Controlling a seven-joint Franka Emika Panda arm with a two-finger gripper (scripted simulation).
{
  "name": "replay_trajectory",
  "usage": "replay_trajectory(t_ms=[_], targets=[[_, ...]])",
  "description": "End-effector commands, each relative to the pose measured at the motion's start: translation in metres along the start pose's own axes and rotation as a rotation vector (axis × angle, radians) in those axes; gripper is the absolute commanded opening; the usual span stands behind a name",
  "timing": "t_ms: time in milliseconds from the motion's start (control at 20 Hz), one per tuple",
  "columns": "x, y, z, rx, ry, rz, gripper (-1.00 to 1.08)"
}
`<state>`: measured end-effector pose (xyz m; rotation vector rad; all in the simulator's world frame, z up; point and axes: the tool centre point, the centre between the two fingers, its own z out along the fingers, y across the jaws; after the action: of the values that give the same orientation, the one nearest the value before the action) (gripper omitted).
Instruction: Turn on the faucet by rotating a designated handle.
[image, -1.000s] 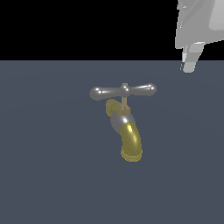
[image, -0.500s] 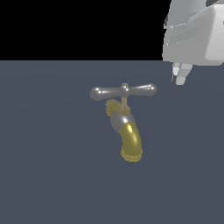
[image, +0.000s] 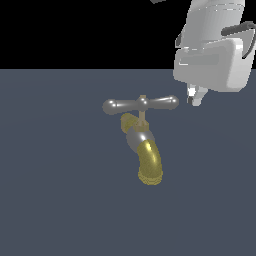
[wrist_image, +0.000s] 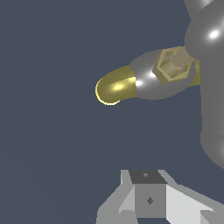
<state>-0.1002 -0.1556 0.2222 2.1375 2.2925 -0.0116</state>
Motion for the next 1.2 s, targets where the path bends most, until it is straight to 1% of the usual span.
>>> replay_trajectory(t_ms=[0, 550, 1150], targets=[[0.001, 0.006, 0.006, -0.001, 0.002, -0.042, -1.00], [0.006, 0.022, 0.023, -0.002, 0.009, -0.156, -1.00], [0.007, 0.024, 0.025, -0.001, 0.010, -0.170, -1.00]])
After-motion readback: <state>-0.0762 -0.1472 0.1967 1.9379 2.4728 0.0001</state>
